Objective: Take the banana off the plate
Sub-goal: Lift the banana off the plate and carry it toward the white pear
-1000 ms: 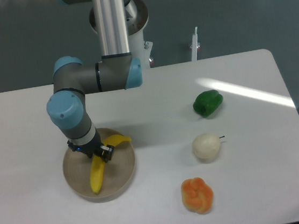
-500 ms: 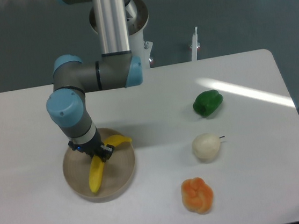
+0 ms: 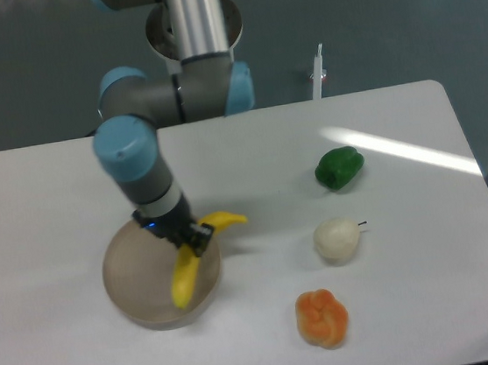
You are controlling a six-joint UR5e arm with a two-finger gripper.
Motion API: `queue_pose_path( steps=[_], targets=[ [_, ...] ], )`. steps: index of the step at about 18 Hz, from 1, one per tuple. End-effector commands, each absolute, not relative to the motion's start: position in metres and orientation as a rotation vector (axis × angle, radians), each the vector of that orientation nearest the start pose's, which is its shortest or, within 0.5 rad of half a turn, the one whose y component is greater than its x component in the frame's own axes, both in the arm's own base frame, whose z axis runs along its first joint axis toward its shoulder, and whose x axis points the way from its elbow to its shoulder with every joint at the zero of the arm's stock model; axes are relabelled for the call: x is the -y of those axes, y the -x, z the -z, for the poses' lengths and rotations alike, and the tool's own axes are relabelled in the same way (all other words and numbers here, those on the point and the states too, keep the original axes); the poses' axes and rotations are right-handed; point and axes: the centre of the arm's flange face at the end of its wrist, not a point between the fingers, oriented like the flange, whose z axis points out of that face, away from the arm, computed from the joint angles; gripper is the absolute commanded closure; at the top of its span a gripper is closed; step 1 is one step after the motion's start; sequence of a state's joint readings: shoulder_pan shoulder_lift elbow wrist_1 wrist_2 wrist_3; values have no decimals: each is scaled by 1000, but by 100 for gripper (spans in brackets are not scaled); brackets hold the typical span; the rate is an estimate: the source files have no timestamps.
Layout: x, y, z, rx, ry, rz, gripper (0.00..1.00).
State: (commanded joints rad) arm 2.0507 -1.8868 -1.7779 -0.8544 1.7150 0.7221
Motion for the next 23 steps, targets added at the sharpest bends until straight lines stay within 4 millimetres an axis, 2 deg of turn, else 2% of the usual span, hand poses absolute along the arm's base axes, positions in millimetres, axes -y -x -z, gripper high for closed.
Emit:
queue_pose_path(
  steps=[1, 3, 5, 8, 13, 15, 18, 23],
  targets=[
    [-575, 176, -296, -367, 3021, -354, 75],
    [-563, 199, -317, -352, 2999, -383, 75],
    [-556, 222, -325, -387, 2998, -393, 75],
    [-554, 243, -338, -421, 2974, -409, 75],
    [-554, 259, -340, -409, 2974, -420, 75],
    [-548, 276, -340, -403, 2977, -423, 75],
    [-558, 288, -348, -406, 2952, -429, 75],
    [-551, 305, -350, -395, 2953, -435, 75]
  ],
)
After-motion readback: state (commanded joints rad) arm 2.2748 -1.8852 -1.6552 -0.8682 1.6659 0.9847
